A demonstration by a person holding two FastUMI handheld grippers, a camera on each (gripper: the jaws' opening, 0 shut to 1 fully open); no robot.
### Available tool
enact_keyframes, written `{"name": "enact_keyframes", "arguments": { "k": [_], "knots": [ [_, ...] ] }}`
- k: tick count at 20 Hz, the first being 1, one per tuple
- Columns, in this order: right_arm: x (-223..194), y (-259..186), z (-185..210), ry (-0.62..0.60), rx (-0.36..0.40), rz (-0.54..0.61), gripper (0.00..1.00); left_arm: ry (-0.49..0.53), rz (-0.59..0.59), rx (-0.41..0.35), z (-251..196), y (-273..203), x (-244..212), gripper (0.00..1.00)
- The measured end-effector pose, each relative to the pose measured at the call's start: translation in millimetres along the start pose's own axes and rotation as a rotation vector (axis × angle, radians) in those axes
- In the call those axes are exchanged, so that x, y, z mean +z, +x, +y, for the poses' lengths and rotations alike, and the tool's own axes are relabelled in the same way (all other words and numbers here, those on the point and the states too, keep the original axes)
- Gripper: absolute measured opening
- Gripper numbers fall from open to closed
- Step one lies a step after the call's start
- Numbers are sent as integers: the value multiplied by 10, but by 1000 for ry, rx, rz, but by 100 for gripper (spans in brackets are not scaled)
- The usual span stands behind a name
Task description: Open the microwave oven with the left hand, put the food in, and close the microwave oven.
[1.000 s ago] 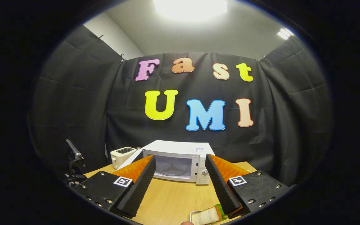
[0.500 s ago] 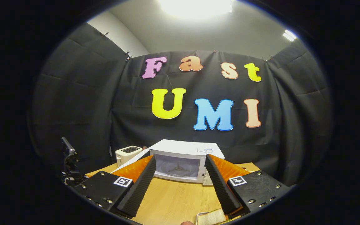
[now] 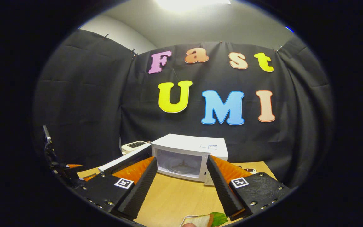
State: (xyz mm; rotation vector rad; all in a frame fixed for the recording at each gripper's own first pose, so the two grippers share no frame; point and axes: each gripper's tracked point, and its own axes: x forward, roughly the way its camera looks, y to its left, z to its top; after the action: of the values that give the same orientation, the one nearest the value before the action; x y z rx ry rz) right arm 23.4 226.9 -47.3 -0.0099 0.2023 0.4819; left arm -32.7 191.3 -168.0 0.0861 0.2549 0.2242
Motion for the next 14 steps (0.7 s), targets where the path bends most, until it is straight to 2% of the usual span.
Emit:
{"name": "enact_keyframes", "arguments": {
  "k": [2,6,11,14],
  "knots": [
    [-124,-17,-202,9,17,39,96,-16,-57,55,-20,-191,286,96],
    [-598,-71,-613,-56,59,179,96,-14,-137,136,-162,-447,718,94],
    [-1127,-213,-831,10,150,342,97,-1,-229,168,-508,-786,1131,96],
    [-1408,-289,-891,43,171,415,97,38,-245,181,-720,-857,1147,95]
  ]
}}
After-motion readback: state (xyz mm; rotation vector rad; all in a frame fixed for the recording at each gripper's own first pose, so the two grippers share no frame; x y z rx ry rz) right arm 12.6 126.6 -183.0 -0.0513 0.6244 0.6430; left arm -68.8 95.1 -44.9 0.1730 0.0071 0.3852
